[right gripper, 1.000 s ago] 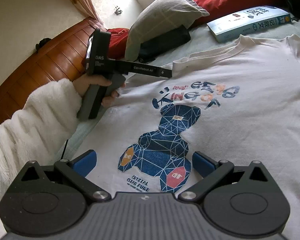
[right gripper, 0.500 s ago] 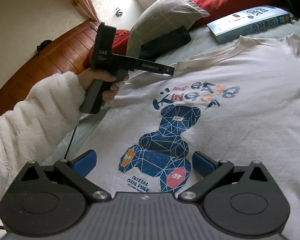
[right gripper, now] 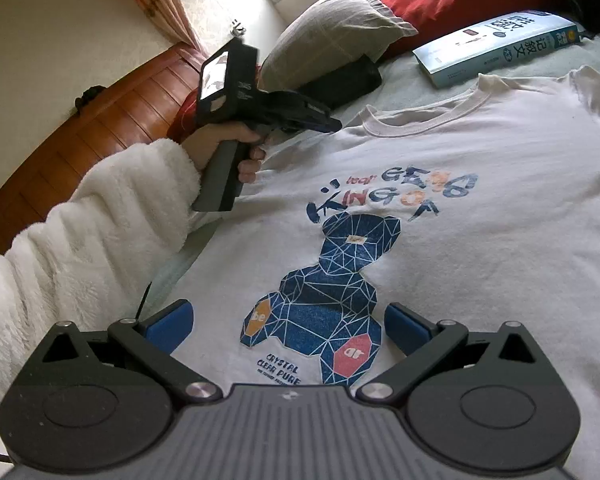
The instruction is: Fold clothes
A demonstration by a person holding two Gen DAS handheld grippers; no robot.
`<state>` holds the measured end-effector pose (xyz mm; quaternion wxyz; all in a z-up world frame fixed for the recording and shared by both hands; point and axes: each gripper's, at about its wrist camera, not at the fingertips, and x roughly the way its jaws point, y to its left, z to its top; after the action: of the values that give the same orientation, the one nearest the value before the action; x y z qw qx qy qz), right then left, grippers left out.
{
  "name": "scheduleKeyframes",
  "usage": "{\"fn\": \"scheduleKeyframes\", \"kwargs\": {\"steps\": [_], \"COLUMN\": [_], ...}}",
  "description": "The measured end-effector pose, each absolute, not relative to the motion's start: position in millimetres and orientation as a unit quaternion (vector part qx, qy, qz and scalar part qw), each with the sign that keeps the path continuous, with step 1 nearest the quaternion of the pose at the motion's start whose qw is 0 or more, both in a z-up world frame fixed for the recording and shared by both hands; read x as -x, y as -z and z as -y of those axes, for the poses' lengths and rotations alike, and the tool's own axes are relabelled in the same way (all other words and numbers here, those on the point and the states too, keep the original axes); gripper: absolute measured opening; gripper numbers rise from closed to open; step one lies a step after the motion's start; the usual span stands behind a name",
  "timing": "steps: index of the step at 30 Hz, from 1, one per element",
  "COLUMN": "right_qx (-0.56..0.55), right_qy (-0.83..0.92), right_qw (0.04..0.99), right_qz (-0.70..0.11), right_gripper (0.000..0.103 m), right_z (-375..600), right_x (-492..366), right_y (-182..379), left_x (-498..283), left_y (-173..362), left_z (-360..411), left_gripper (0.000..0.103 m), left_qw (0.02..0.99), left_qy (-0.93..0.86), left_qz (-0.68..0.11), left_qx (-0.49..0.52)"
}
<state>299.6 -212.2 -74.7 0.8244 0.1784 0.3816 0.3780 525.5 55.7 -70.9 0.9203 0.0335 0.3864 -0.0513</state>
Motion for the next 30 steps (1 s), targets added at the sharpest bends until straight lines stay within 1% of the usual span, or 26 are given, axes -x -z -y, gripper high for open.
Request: {"fn": "scheduleKeyframes", "kwargs": {"steps": [1, 2, 3, 5, 7, 11, 12, 16, 19, 23, 25, 26, 30], "right_qx": [-0.18, -0.181, -0.183, -0.183, -0.182, -0.18, -0.18, -0.185, -0.188, -0.191, -0.194, -0.195, -0.191], "right_qy": [-0.378, -0.377, -0.377, -0.376, -0.374, -0.372, -0.372, -0.373, -0.373, -0.371, -0.37, -0.369, -0.367], "right_qw": [0.824, 0.824, 0.824, 0.825, 0.826, 0.828, 0.828, 0.826, 0.825, 0.826, 0.826, 0.827, 0.829], "right_qz": [-0.381, -0.381, -0.381, -0.38, -0.38, -0.379, -0.379, -0.38, -0.379, -0.378, -0.377, -0.377, -0.377], "right_gripper": [0.103, 0.103, 0.103, 0.103, 0.103, 0.103, 0.103, 0.103, 0.103, 0.103, 0.103, 0.103, 0.103], "right_z": [212.8, 213.3, 213.9, 214.5, 214.8, 215.4, 215.8, 217.3, 218.4, 220.5, 221.5, 221.7, 220.7], "right_x": [-299.6, -299.6, -299.6, -298.9, -298.0, -296.6, -296.6, -297.9, -297.9, -297.2, -297.2, -297.2, -296.9], "right_y": [74.6, 74.6, 74.6, 73.9, 73.4, 72.5, 72.6, 73.7, 73.5, 72.6, 72.6, 72.6, 72.4], "left_x": [-518.8, -512.2, -506.1, -494.2, -486.0, -498.9, -503.8, -527.5, -537.3, -526.7, -519.7, -516.7, -520.0], "left_y": [64.3, 57.8, 54.0, 49.4, 49.1, 76.7, 83.8, 92.2, 87.7, 71.7, 64.0, 62.3, 72.8], "left_z": [-56.1, -56.5, -55.8, -53.1, -52.0, -63.1, -67.2, -79.8, -65.0, -44.2, -31.9, -23.0, 18.0], "left_gripper": [0.044, 0.059, 0.071, 0.08, 0.08, 0.081, 0.081, 0.081, 0.081, 0.08, 0.084, 0.089, 0.089], "left_qw": [0.922, 0.924, 0.921, 0.911, 0.898, 0.869, 0.867, 0.878, 0.889, 0.896, 0.897, 0.891, 0.875], "left_qy": [0.058, 0.065, 0.078, 0.112, 0.134, 0.099, 0.086, 0.069, 0.05, 0.058, 0.073, 0.088, 0.076], "left_qz": [-0.382, -0.377, -0.381, -0.396, -0.417, -0.476, -0.479, -0.449, -0.444, -0.434, -0.433, -0.442, -0.478], "left_qx": [-0.028, -0.022, -0.012, 0.012, 0.038, 0.095, 0.107, 0.15, 0.103, 0.068, 0.053, 0.045, -0.021]}}
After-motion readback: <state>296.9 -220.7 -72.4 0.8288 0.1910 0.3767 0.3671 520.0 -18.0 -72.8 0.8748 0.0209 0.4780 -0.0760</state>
